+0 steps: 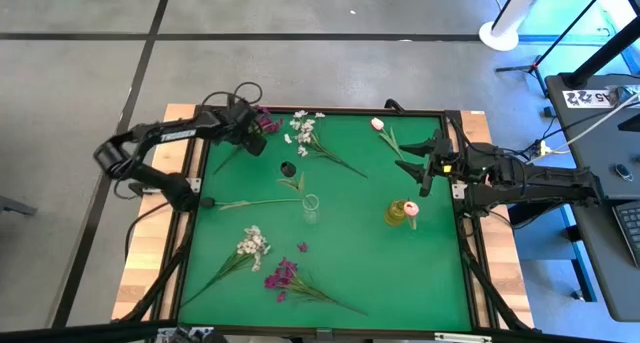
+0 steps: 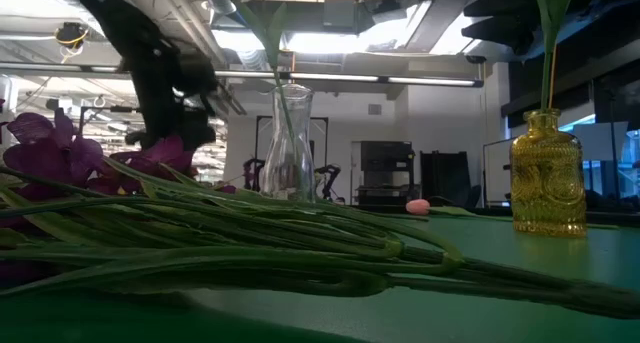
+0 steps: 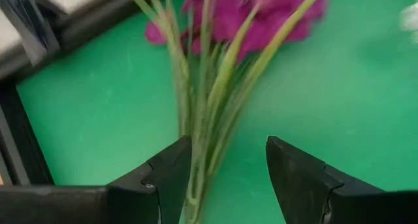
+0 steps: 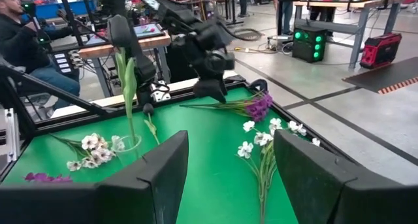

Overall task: Sort flowers into vase by color
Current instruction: Put the top violet flower into the transparent vase

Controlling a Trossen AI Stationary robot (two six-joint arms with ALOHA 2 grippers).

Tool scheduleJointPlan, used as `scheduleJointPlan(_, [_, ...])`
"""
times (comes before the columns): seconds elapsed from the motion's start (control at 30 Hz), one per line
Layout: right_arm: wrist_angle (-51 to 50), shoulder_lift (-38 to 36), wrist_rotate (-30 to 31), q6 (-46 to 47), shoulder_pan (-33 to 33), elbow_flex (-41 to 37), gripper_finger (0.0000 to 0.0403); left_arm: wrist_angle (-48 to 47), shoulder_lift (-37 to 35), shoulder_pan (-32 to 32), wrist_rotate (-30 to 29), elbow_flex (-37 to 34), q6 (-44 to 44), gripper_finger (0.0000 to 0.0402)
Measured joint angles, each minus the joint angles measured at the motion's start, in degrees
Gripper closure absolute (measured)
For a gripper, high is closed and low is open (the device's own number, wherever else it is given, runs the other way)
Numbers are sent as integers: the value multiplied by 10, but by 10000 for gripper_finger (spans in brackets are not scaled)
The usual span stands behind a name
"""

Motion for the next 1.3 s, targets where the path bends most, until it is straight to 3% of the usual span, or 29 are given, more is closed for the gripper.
scheduleJointPlan(0.23, [0,0,-12,8,0,0,181,-4,86,22,2,5,15,208])
scheduleJointPlan(0.47, [-2,0,-13,9,0,0,181,-9,112,23,11,9,14,229])
scheduleJointPlan(0.63, [-2,0,-13,9,0,0,181,-18,114,19,24,17,11,279])
scheduleJointPlan(0.83, [-5,6,-13,10,0,0,181,-46,117,6,28,38,-2,376])
scheduleJointPlan(0.93, [-9,5,-14,14,0,0,181,-85,118,-3,24,56,-4,389])
scheduleJointPlan(1.13, [-24,6,-14,16,0,0,181,-146,72,-32,-16,95,-15,390])
scheduleJointPlan(1.3, [-30,5,-14,24,0,0,181,-151,-37,-58,-16,120,-19,396])
